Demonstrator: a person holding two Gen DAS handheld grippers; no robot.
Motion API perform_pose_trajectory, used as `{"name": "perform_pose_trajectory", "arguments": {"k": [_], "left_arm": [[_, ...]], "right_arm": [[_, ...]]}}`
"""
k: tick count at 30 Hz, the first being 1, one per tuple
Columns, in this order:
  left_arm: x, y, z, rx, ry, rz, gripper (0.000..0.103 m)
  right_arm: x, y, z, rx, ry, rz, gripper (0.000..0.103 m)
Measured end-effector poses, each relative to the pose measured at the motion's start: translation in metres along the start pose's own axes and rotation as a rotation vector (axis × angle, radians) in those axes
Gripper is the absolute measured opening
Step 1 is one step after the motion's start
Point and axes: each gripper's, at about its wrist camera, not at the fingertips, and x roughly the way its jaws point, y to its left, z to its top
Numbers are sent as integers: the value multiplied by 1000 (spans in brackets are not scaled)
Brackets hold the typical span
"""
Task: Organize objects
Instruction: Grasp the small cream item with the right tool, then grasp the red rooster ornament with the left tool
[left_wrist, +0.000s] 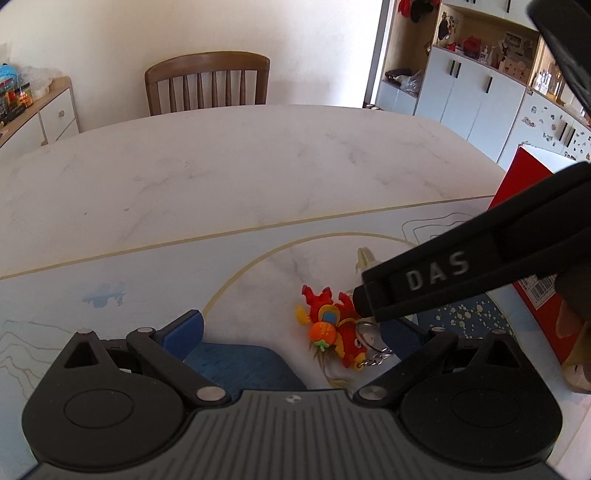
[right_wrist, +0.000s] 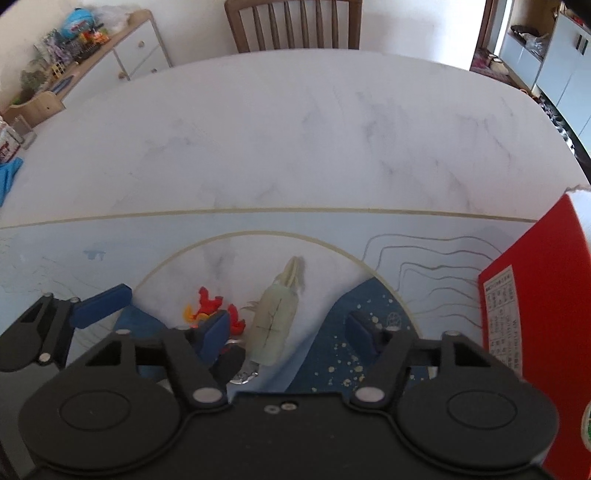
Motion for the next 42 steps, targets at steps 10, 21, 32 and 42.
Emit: {"name": "perform_pose_trajectory", "arguments": {"k": [10,21,32,42], "left_arm": [[0,-13,1,24,-17,-44,84],[1,-24,7,83,9,-26,43],[-6,-19,17,72,-21,-23,17],[-24,-20,18,62,-56,-44,6]], "right_arm": [[0,-18,4,69,-6,35,40],[-3,-23,5,53,-11,63,21],[-18,-25,-7,47,-42,64,20],[-49,-30,-32,37,-79,92,20]]}}
